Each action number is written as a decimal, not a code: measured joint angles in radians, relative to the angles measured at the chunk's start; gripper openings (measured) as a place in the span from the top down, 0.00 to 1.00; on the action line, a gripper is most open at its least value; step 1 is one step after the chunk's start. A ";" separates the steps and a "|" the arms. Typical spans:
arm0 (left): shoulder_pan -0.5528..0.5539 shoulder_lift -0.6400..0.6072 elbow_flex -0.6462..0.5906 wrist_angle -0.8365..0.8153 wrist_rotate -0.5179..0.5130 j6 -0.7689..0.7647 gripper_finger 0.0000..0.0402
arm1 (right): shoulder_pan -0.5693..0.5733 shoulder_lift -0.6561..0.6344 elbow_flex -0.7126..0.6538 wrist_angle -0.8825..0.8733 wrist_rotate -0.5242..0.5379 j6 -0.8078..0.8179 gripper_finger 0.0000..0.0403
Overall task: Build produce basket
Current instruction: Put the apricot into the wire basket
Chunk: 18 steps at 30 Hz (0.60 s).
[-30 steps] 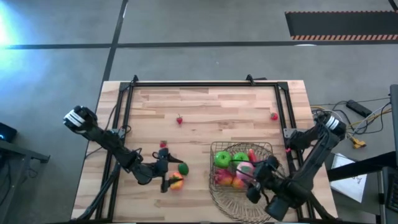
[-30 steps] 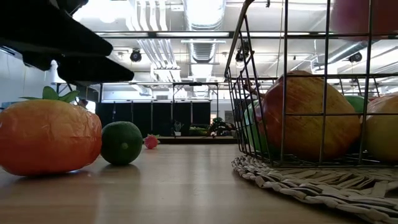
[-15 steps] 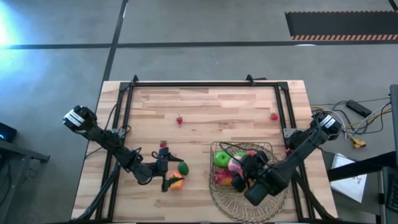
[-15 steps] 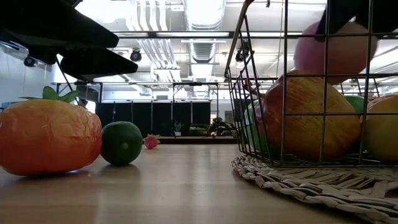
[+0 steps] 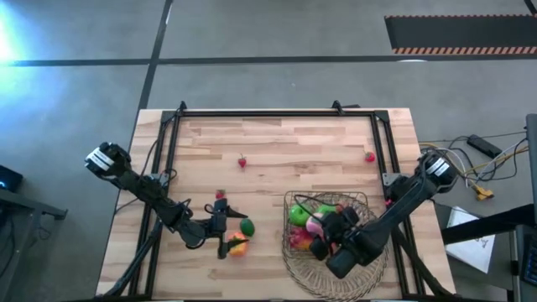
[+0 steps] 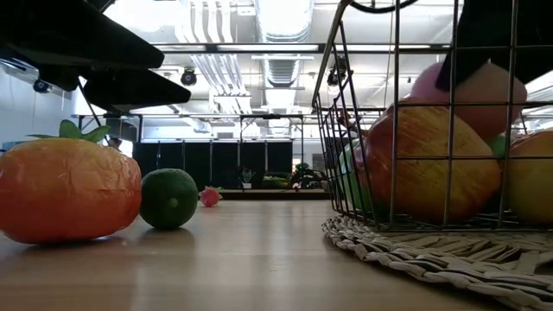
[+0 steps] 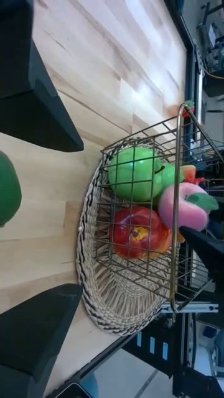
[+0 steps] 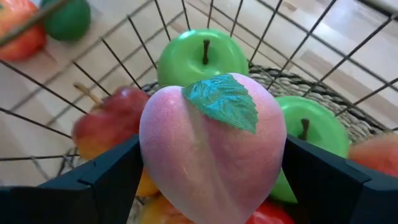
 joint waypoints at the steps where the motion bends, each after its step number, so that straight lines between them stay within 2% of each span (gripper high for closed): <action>1: 0.000 0.000 0.000 0.000 0.000 -0.002 0.13 | -0.003 0.005 -0.001 0.000 0.000 0.002 0.16; 13: 0.000 0.000 0.002 0.000 0.000 -0.002 0.13 | -0.007 0.027 -0.004 0.001 -0.001 -0.026 0.16; 18: 0.000 0.000 0.002 0.000 0.000 -0.002 0.13 | -0.008 0.027 -0.003 0.000 -0.021 -0.050 0.10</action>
